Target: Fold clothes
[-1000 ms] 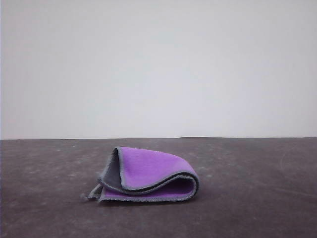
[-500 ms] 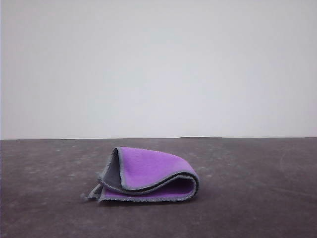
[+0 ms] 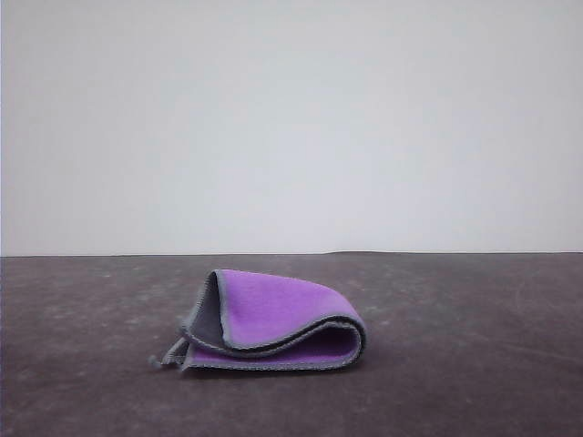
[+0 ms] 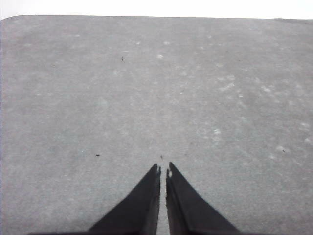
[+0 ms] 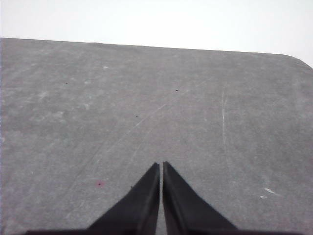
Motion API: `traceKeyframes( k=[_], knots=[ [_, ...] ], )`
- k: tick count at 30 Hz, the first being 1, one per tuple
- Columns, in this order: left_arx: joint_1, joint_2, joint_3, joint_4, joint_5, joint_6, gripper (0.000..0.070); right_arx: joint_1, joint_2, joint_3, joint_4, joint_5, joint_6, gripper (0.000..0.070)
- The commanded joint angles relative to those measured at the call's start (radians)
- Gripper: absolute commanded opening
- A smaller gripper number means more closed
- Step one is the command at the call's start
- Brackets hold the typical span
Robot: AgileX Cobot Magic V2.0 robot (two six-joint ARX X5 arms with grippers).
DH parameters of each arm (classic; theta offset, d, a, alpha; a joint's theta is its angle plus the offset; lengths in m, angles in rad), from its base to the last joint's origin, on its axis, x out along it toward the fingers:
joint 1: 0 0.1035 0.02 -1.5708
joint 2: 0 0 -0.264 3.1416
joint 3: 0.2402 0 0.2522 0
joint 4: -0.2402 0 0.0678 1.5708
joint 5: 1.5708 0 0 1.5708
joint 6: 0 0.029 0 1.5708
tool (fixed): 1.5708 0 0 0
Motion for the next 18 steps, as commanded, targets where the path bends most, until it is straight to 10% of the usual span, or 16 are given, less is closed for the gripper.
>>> traceKeyframes(
  k=[1, 18],
  knots=[
    [0.000, -0.001, -0.019, -0.003, -0.004, -0.008, 0.0011, -0.002, 0.000, -0.005, 0.011, 0.000, 0.010, 0.0004],
    [0.000, -0.001, -0.019, -0.003, -0.004, -0.008, 0.0011, -0.002, 0.000, -0.005, 0.011, 0.000, 0.009, 0.0004]
  ],
)
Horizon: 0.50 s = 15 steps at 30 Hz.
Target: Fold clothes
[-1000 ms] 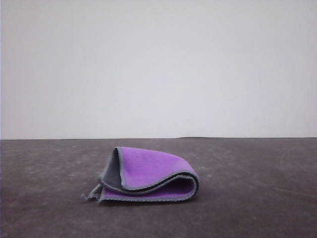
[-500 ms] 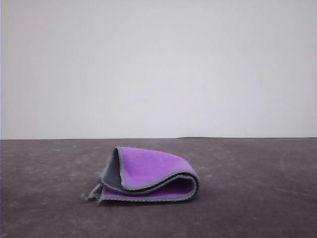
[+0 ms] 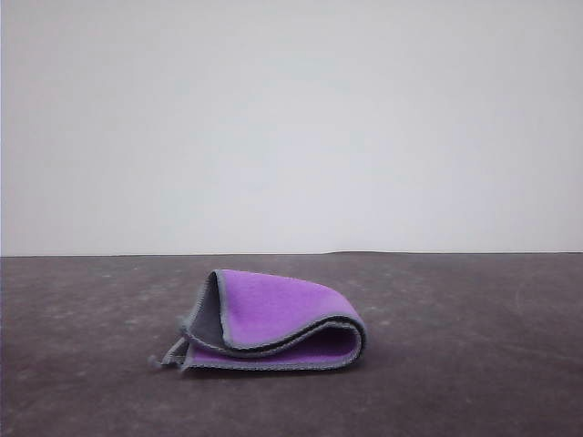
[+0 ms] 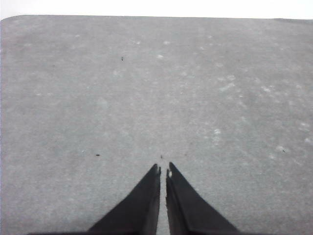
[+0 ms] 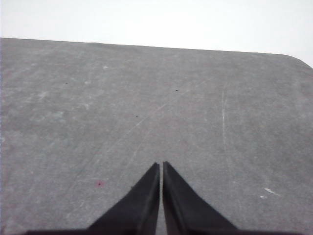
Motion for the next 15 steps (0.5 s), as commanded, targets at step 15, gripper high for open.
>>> traceKeyframes(
  k=[15],
  knots=[
    [0.000, -0.001, -0.019, -0.003, -0.004, -0.008, 0.0012, -0.002, 0.000, -0.005, 0.011, 0.000, 0.009, 0.0004]
  ],
)
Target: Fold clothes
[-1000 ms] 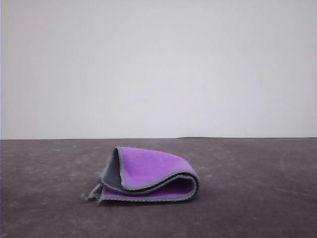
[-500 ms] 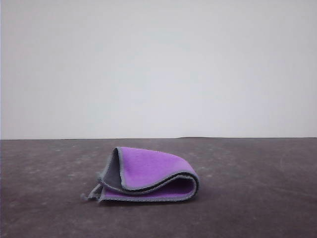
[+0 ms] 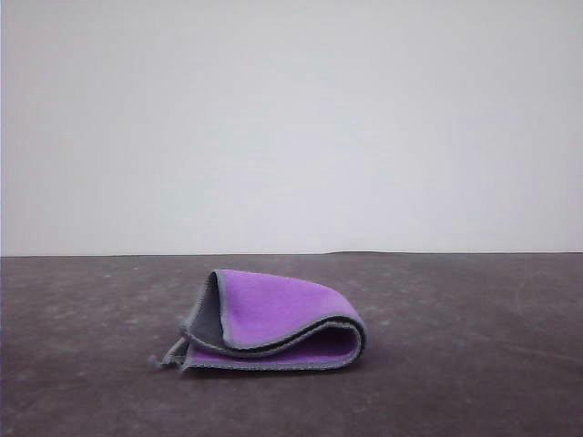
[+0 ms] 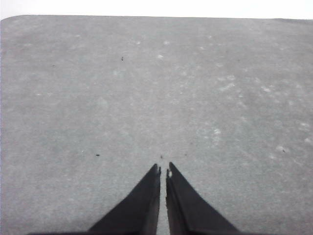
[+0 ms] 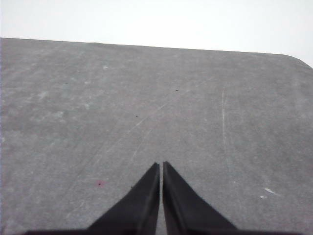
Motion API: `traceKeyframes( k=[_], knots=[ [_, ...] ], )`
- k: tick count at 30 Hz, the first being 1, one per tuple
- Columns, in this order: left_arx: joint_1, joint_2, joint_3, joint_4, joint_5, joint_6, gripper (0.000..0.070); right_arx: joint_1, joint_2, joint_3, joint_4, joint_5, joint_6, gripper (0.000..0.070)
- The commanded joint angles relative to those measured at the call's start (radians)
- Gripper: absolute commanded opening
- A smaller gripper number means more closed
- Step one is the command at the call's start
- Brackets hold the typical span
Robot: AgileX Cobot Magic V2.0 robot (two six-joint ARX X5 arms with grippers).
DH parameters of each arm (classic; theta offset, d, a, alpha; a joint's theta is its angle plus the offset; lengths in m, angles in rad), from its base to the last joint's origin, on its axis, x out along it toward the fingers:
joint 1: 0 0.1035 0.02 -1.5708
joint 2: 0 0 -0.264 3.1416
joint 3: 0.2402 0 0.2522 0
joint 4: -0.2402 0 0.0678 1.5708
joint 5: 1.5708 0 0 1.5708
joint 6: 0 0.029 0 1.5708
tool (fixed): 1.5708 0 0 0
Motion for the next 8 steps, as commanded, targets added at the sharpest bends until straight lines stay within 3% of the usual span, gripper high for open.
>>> traceKeyframes(
  k=[1, 8],
  knots=[
    [0.000, -0.001, -0.019, -0.004, -0.004, -0.008, 0.0011, -0.002, 0.000, -0.005, 0.011, 0.000, 0.009, 0.0004],
    [0.000, -0.001, -0.019, -0.004, -0.004, -0.008, 0.0011, -0.002, 0.000, -0.005, 0.011, 0.000, 0.009, 0.0004]
  ],
)
